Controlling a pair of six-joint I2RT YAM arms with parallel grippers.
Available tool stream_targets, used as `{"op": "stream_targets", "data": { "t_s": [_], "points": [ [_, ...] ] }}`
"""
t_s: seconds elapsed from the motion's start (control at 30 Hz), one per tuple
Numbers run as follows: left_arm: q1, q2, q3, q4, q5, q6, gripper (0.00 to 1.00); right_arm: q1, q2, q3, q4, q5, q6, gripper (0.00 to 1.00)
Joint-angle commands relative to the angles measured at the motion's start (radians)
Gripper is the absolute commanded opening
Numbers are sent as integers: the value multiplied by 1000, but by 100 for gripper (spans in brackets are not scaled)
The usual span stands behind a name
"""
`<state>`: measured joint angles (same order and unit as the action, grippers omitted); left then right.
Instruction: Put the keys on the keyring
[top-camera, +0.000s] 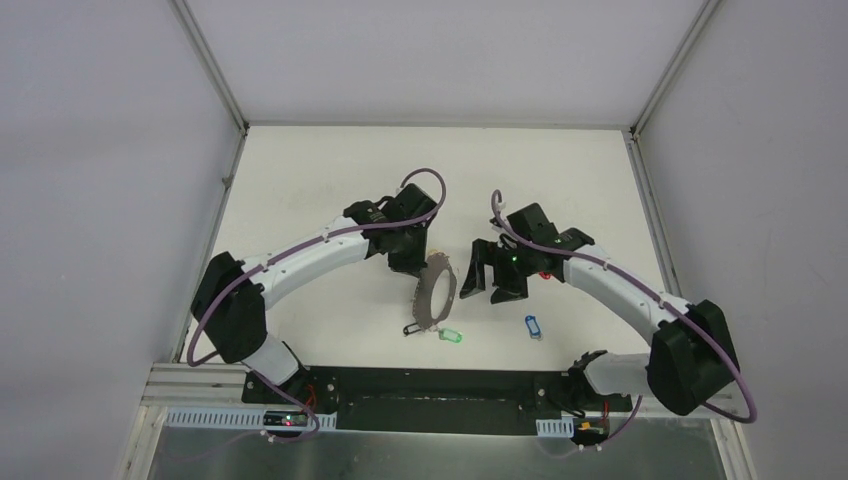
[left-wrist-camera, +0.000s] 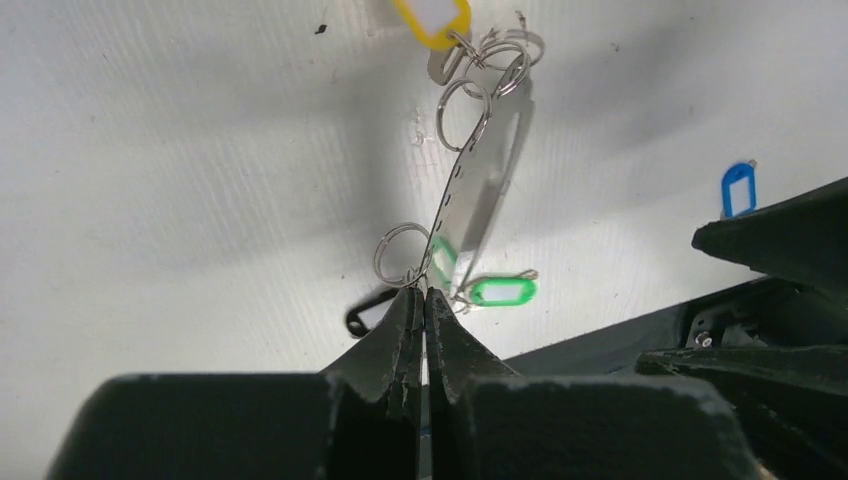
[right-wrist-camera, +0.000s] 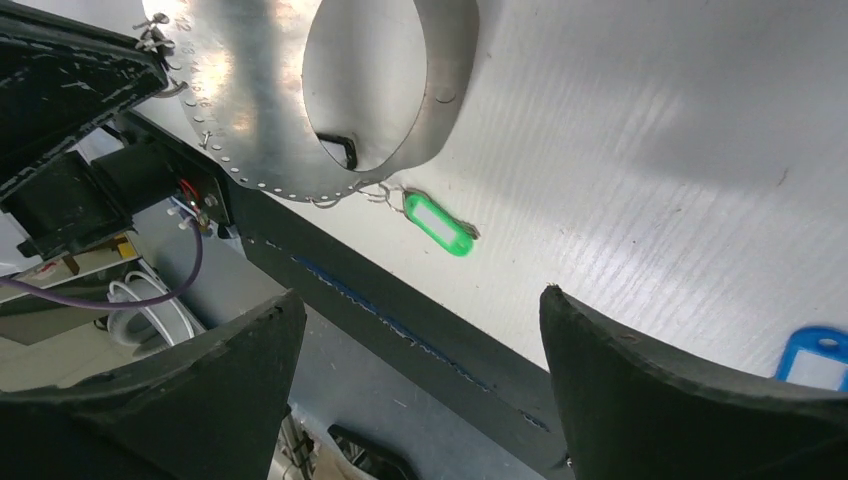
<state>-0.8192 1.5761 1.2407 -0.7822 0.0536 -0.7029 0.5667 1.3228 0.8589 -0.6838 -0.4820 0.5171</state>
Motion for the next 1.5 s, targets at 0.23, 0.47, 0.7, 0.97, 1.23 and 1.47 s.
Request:
{"op": "stream_targets", "data": {
  "t_s": [0.23,0.47,0.7,0.97,1.23,1.47],
  "points": [
    [-13,-131,48,-12,-9,145,0,-38,-205,59,26,75,-14,91],
    [-17,-126,29,-15,25,148,0,-45,-221,43,46,68,12,91],
    [-21,-74,-16,16,56,58,0,-46,-206,8,85,39,45,91],
    [-19,65,-11,66,80,-16,0,-48,-142,-22,85,20,65,91],
    [-20,112,-1,76,42,-18,9,-48,-99,-57,98,7,75,91],
    [9,90,-26,120,100,-36,52,-50,-62,-67,106,-9,69,91]
  ]
}}
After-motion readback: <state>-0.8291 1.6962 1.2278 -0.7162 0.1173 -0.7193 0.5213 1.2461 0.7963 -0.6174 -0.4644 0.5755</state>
